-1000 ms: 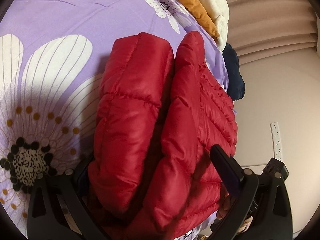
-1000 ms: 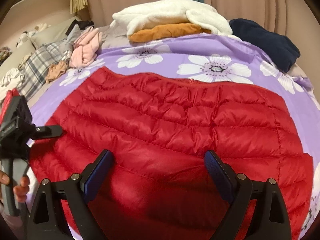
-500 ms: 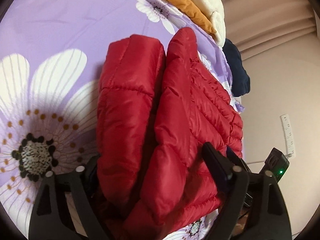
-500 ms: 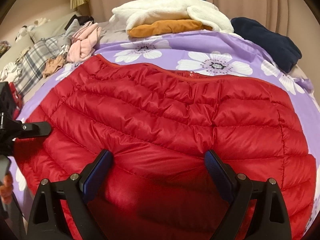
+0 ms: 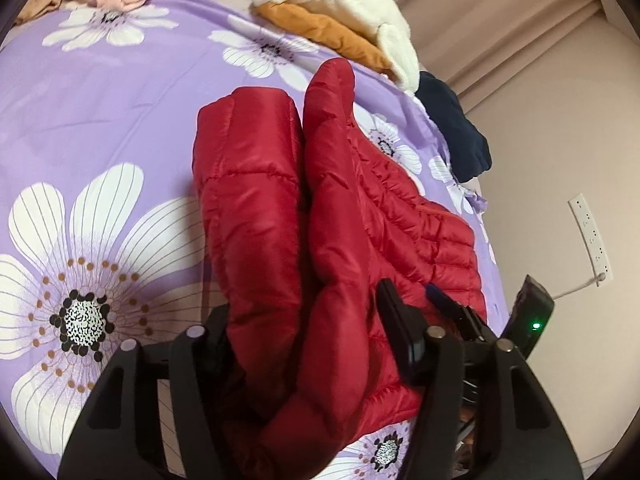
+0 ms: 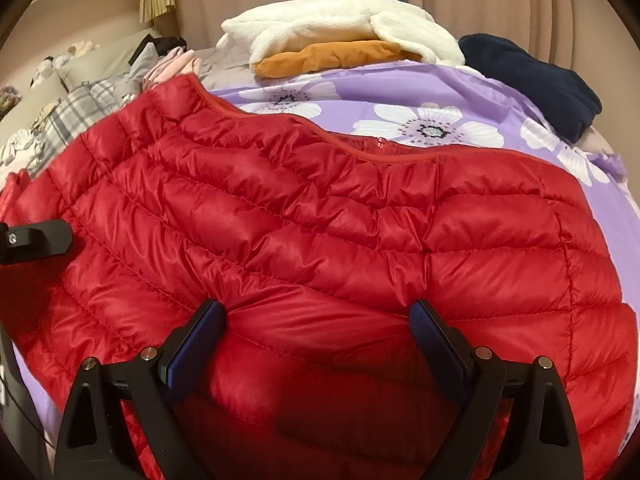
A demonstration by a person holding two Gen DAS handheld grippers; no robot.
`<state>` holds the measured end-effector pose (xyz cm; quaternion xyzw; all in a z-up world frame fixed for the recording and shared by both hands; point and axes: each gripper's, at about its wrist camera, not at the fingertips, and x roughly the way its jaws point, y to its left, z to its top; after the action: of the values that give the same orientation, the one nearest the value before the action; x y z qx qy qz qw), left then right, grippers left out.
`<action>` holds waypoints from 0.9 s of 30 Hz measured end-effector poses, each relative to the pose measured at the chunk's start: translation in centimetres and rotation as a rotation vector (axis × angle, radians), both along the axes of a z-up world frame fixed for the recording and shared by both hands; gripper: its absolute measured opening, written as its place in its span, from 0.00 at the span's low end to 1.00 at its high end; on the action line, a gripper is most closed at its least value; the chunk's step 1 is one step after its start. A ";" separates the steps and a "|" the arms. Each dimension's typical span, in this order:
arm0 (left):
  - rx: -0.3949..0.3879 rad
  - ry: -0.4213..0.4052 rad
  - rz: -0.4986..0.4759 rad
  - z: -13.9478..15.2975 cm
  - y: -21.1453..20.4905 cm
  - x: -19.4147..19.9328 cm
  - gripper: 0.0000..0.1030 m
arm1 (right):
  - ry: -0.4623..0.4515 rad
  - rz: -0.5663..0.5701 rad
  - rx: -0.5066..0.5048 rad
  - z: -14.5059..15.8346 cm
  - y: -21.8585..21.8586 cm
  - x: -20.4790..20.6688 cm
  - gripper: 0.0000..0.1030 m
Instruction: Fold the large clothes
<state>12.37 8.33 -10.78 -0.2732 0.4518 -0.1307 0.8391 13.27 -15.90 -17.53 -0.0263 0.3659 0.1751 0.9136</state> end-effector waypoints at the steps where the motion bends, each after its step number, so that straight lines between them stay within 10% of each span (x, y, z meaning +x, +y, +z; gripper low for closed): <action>1: 0.006 -0.007 -0.002 0.2 -0.2 -0.1 0.53 | -0.001 0.000 0.003 0.0 0.0 -0.1 0.90; 27: 0.072 -0.099 -0.096 5.2 -6.1 0.0 0.44 | -0.002 -0.009 0.109 -0.1 -1.2 -0.1 0.90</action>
<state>12.39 2.27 -5.59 -0.2140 0.4269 -0.1677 0.8624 13.17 -17.12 -17.65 0.0247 0.3549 0.1904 0.9150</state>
